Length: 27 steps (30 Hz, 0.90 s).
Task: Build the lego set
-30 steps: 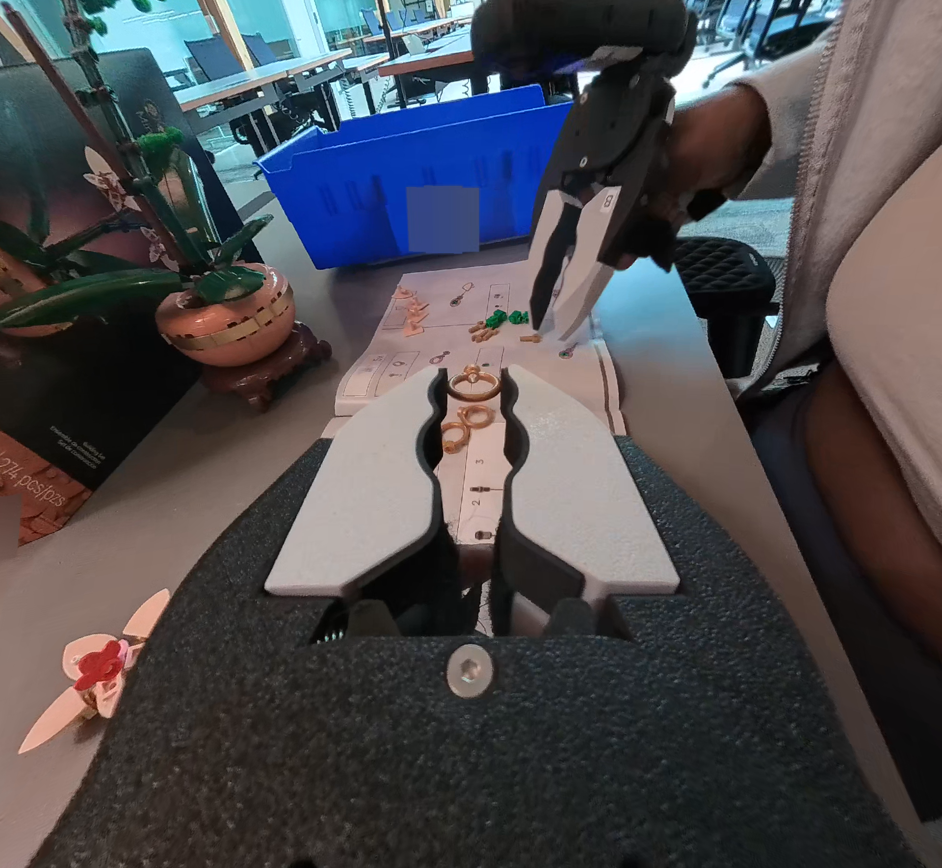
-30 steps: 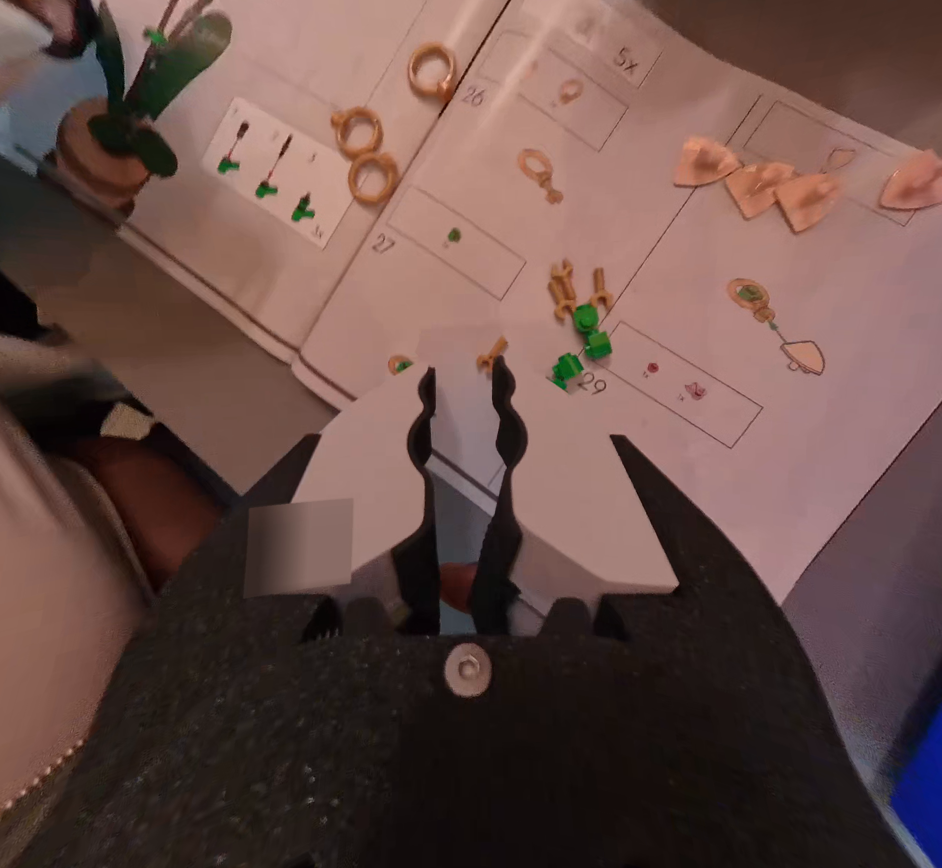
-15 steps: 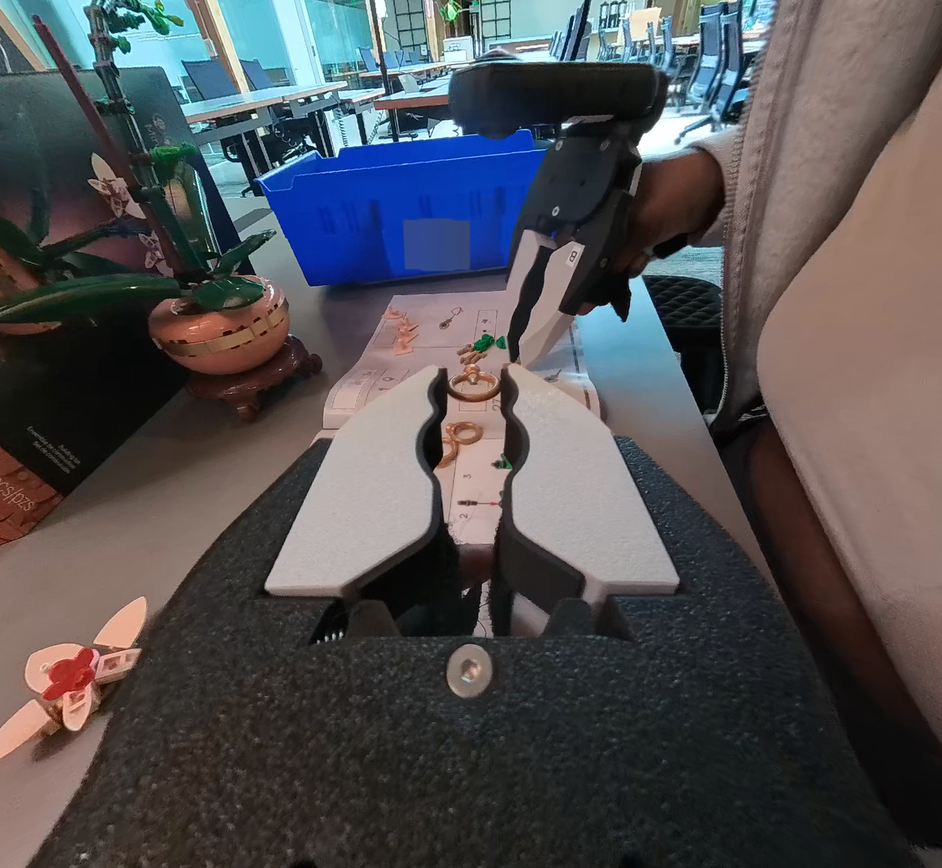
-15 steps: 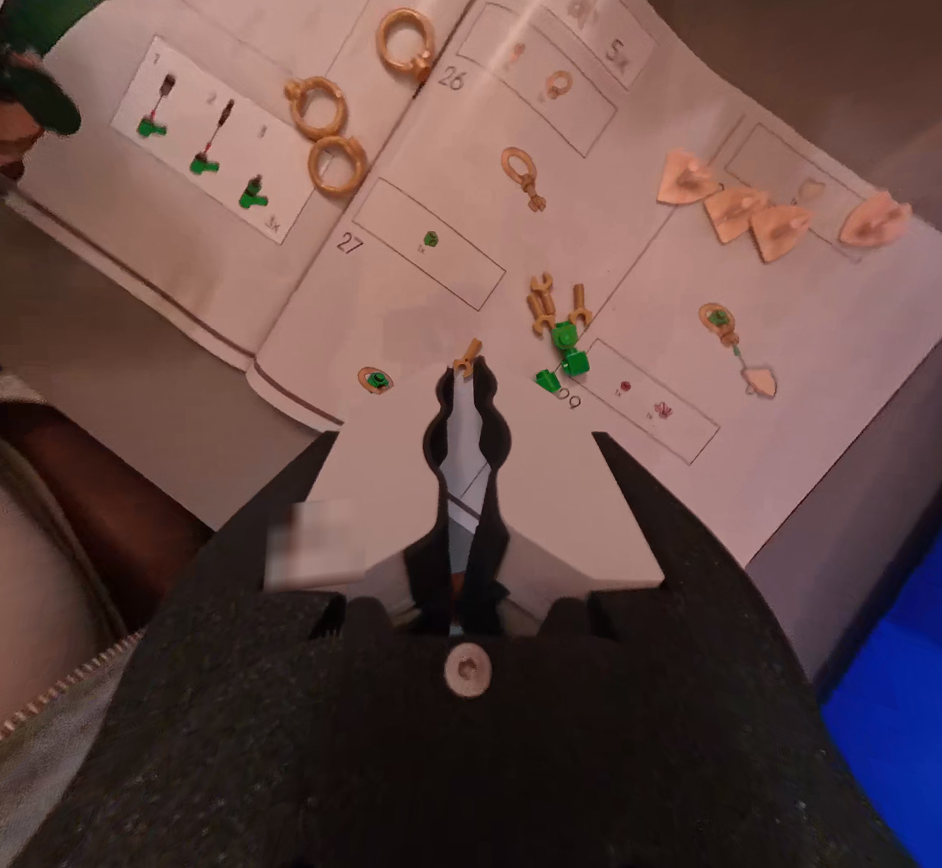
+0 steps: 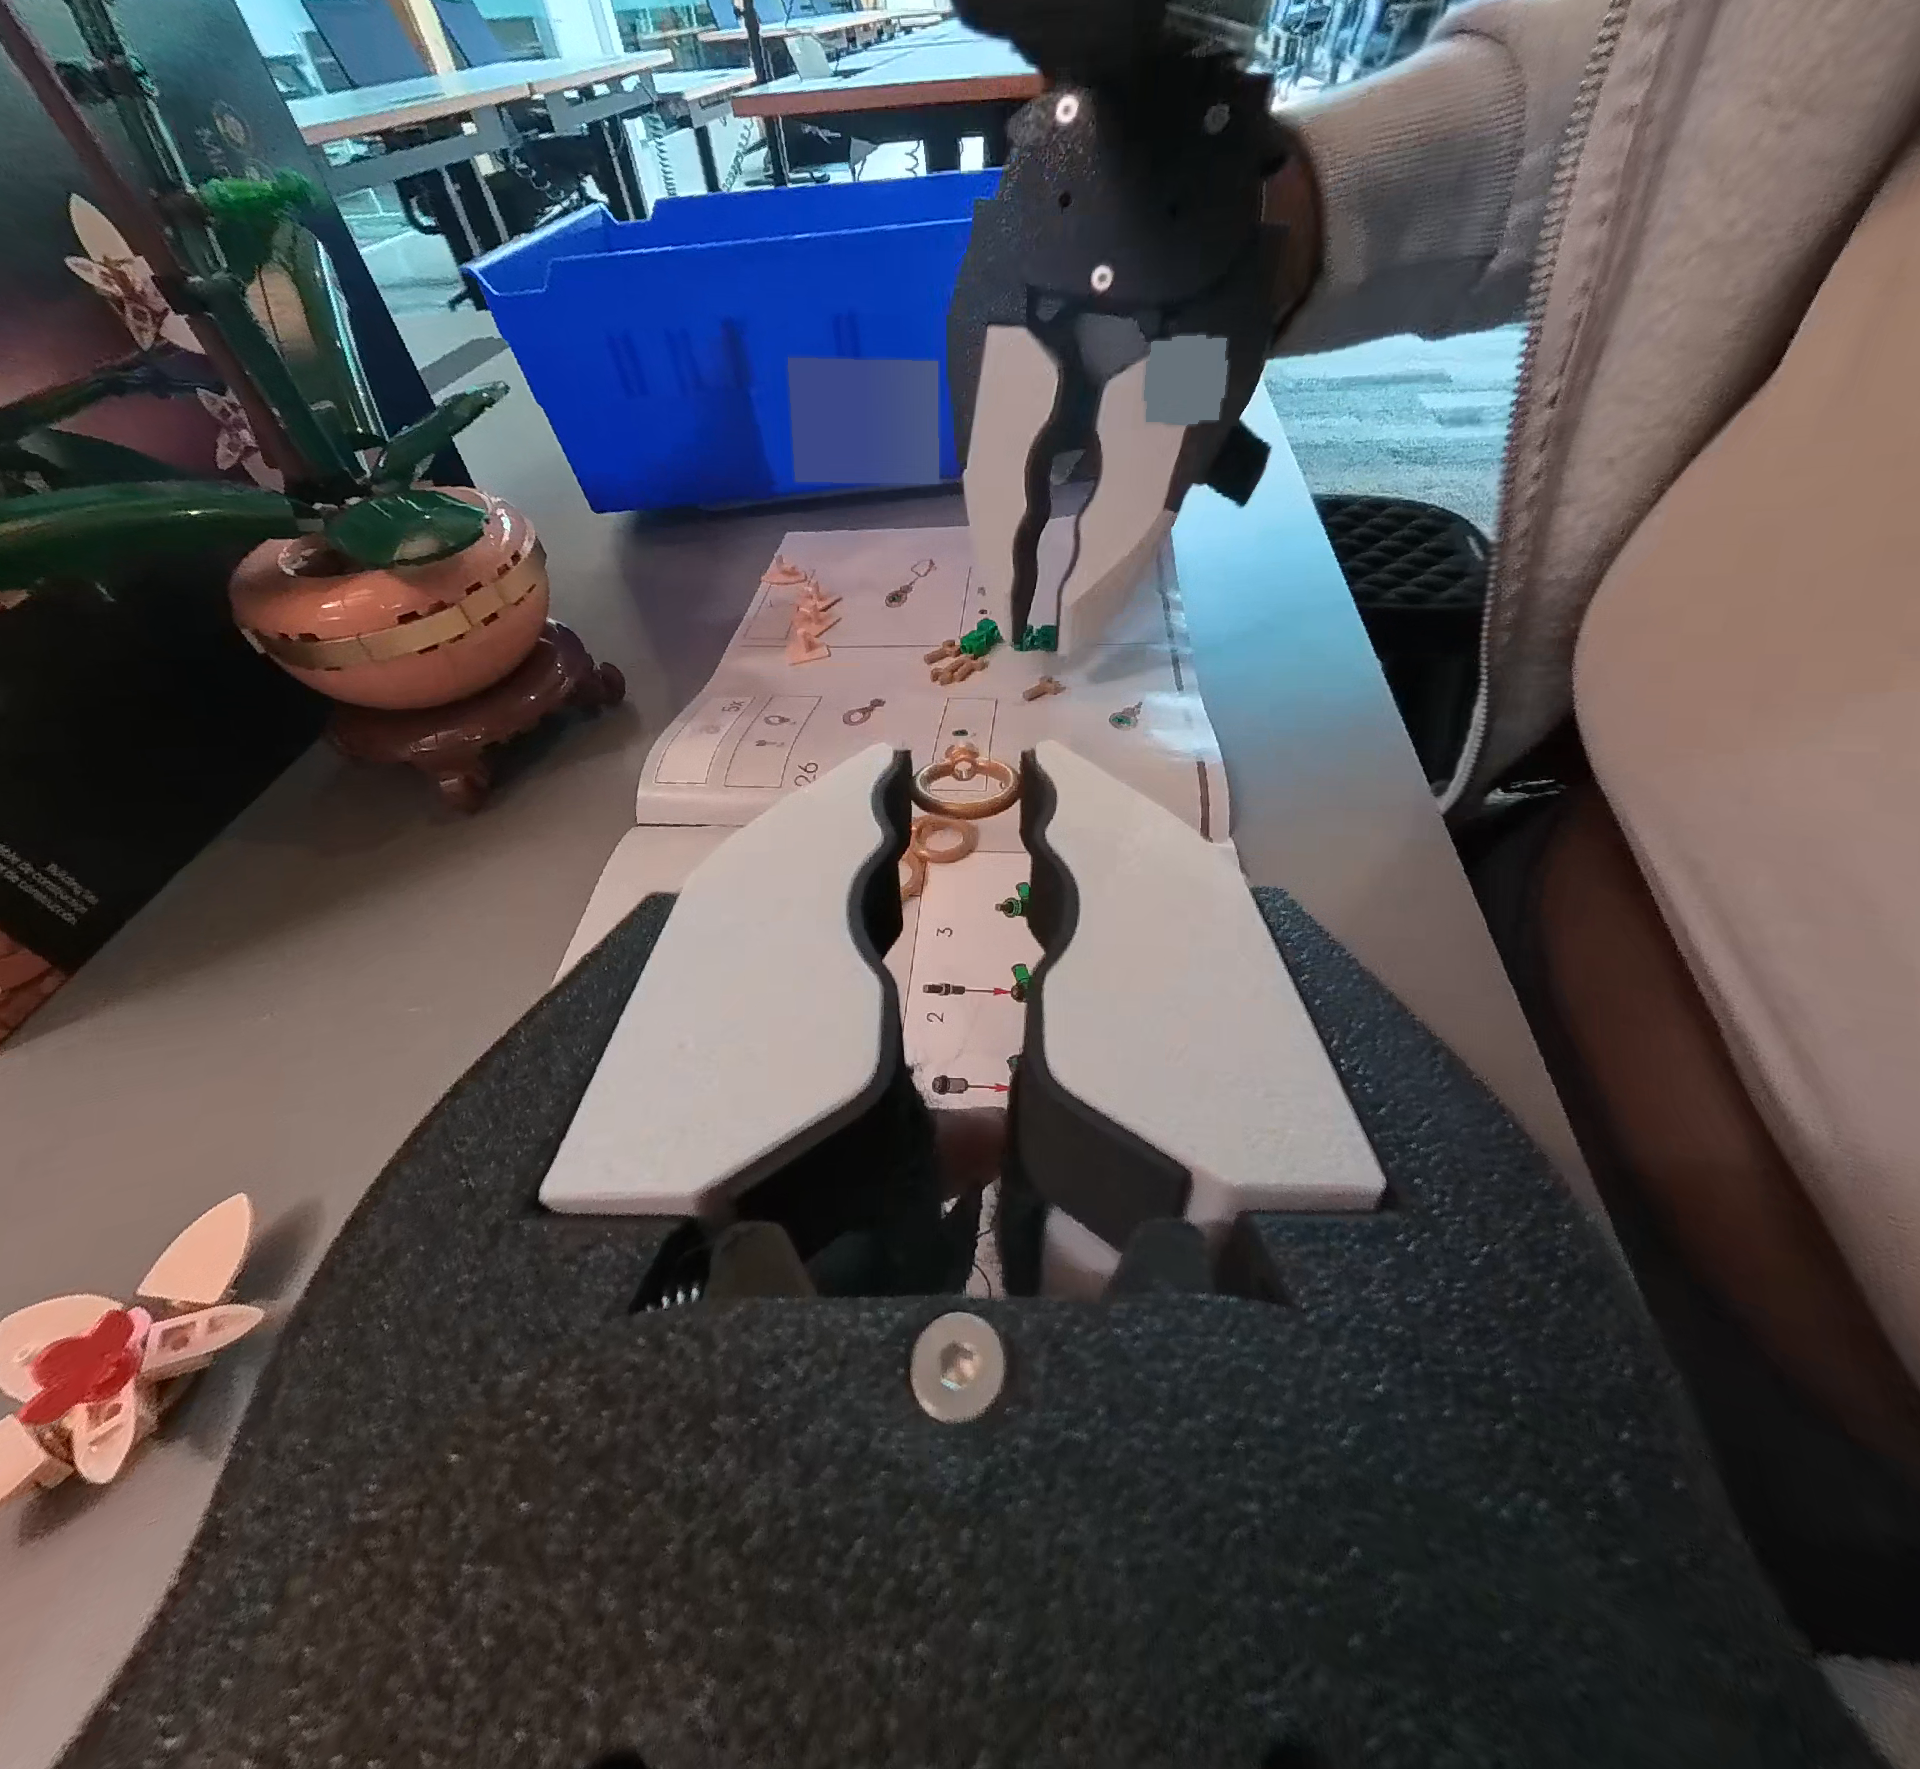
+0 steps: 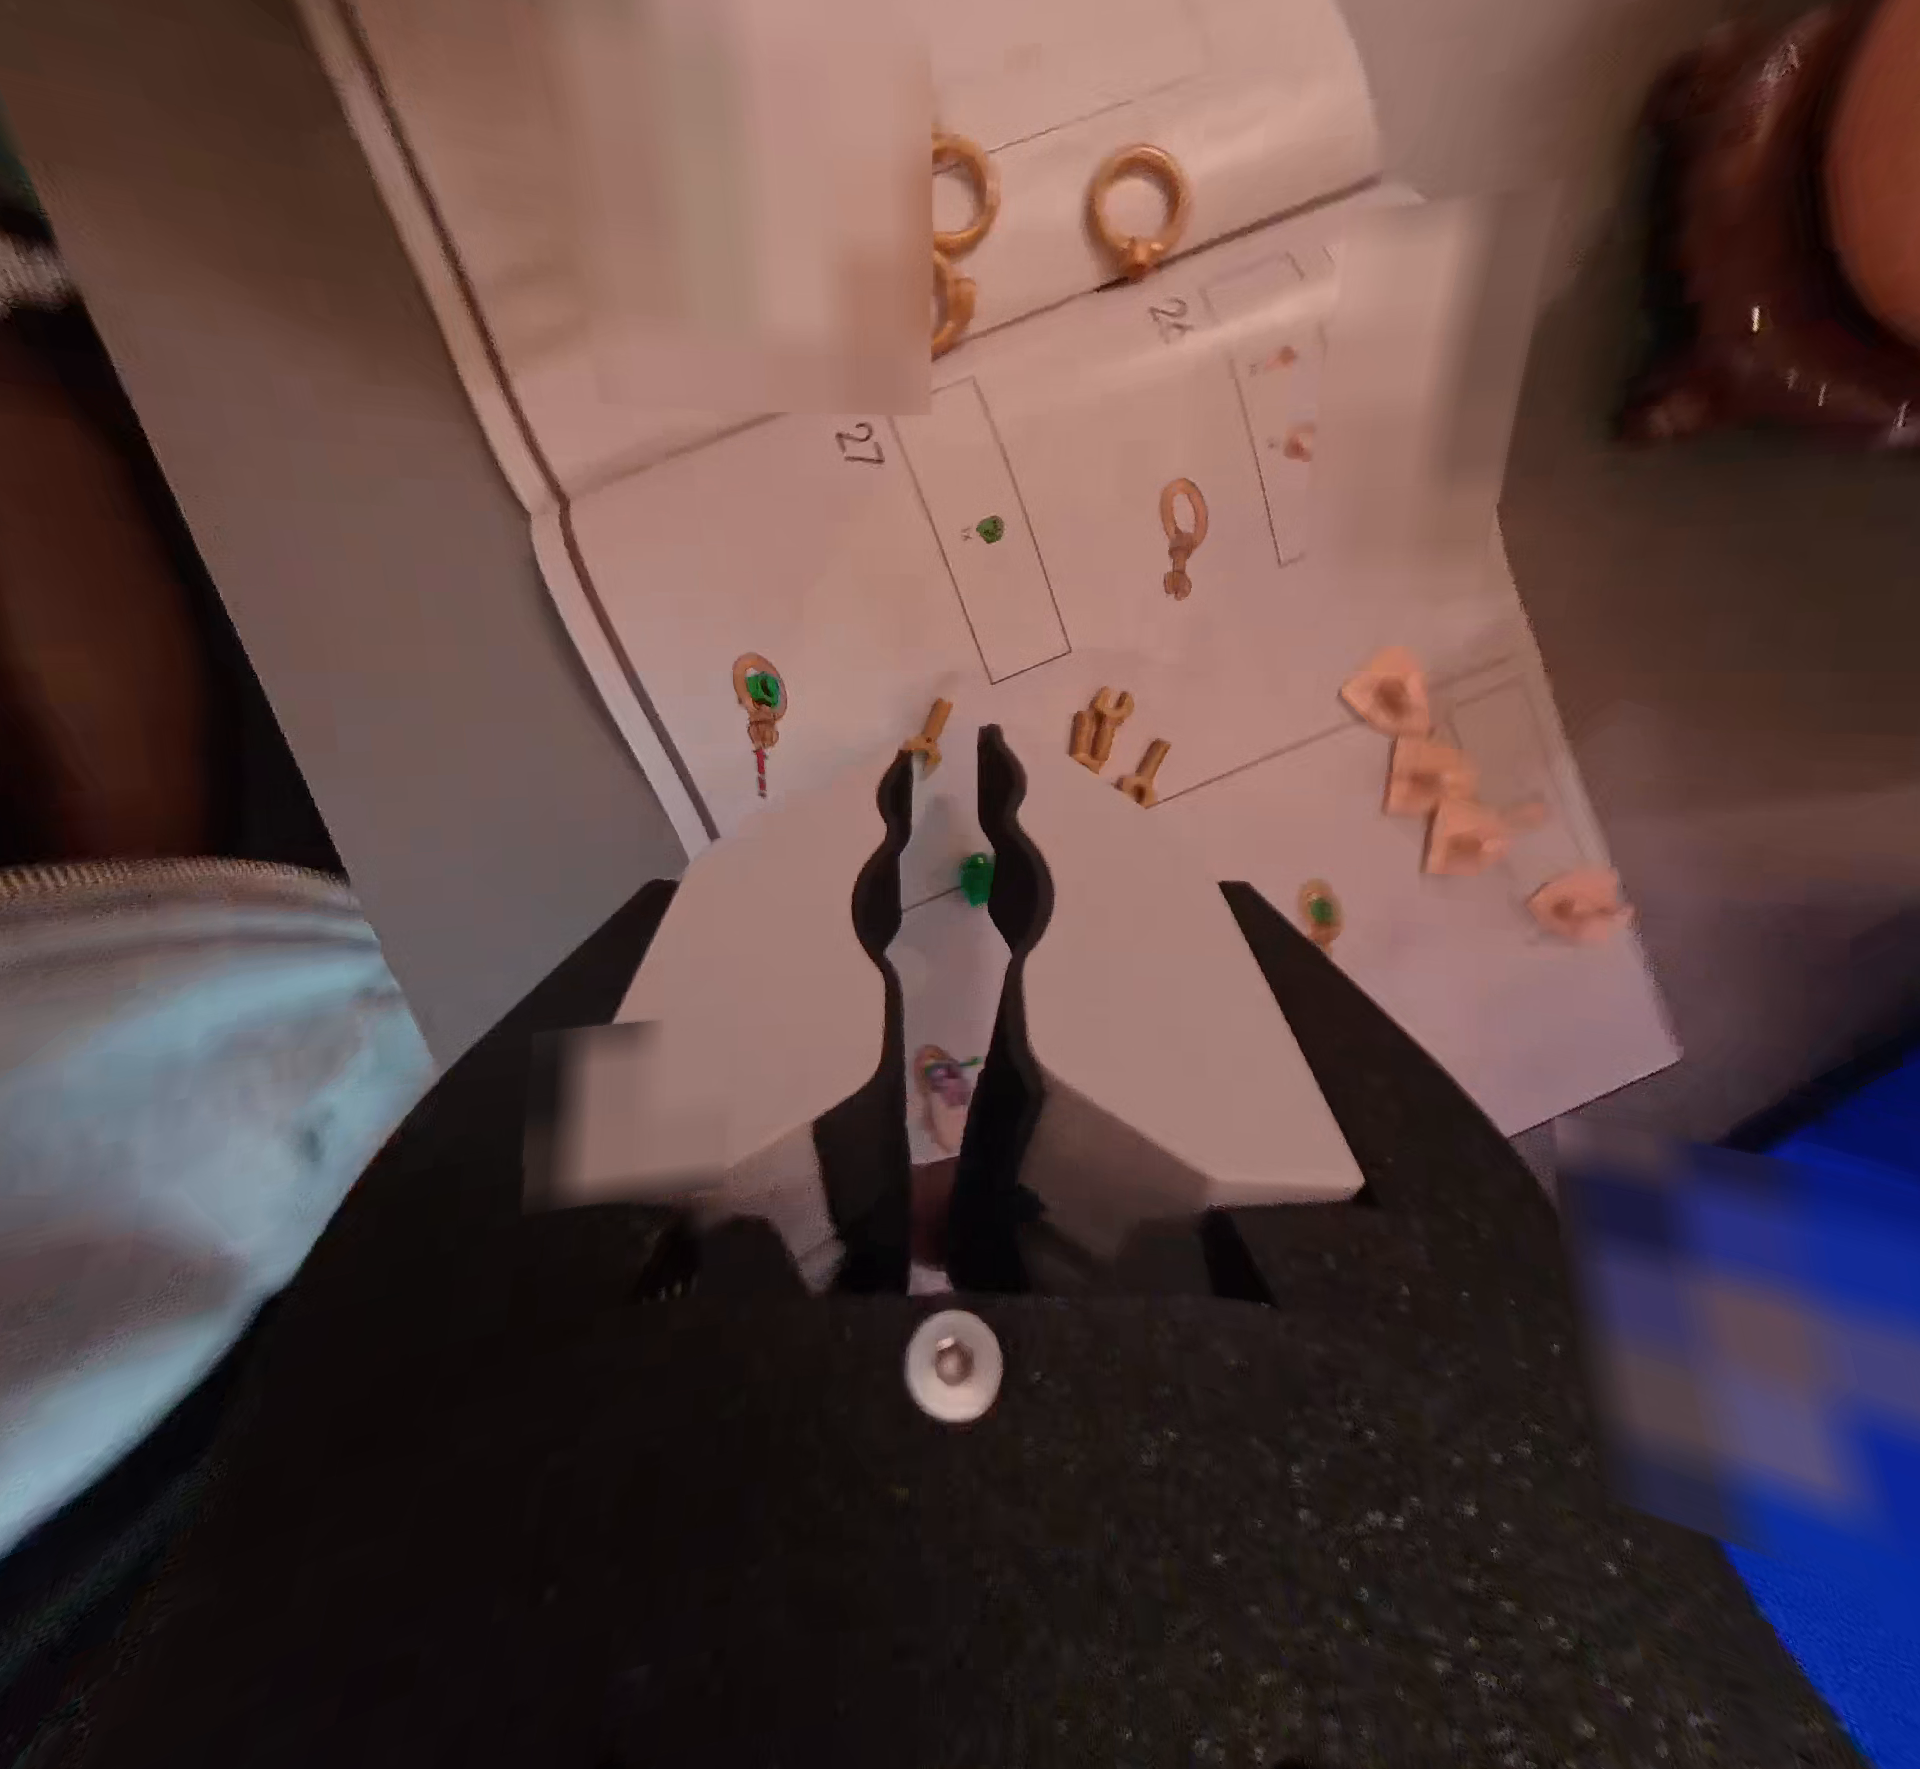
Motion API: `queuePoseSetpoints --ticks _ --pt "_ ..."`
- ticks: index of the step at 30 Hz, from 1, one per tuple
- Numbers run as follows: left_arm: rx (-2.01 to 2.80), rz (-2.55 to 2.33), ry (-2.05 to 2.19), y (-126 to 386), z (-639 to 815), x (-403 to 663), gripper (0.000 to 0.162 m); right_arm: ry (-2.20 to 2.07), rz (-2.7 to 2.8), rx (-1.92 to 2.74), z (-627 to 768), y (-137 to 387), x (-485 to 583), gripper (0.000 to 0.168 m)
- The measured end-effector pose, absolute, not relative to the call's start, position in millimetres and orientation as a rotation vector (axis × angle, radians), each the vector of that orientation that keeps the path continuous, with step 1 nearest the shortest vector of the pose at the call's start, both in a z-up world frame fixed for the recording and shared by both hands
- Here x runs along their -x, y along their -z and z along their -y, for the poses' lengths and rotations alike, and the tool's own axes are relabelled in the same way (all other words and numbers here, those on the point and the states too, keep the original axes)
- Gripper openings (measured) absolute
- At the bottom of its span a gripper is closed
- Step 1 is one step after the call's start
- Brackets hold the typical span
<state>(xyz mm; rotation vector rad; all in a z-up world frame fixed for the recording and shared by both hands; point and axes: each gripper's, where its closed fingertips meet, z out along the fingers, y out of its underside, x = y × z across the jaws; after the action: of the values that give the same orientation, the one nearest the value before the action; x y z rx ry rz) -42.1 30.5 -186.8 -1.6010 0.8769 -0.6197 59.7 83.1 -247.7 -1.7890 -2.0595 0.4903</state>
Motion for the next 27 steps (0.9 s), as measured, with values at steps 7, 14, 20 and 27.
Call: queuePoseSetpoints --ticks 7,14,20,27 --pt "1.612 -0.888 0.607 189 -31 40 0.019 -0.543 1.581 2.222 -82 261 -66 0.017" --pt "1.613 -0.891 0.609 190 -31 39 0.019 -0.551 1.559 2.186 -80 264 -58 0.008" --pt "1.636 -0.927 0.597 195 -30 35 0.019 -0.566 1.694 2.078 -78 264 -56 0.007" --pt "1.668 -0.974 0.565 202 -29 31 0.019 -0.539 2.047 1.758 -75 262 -57 0.006"
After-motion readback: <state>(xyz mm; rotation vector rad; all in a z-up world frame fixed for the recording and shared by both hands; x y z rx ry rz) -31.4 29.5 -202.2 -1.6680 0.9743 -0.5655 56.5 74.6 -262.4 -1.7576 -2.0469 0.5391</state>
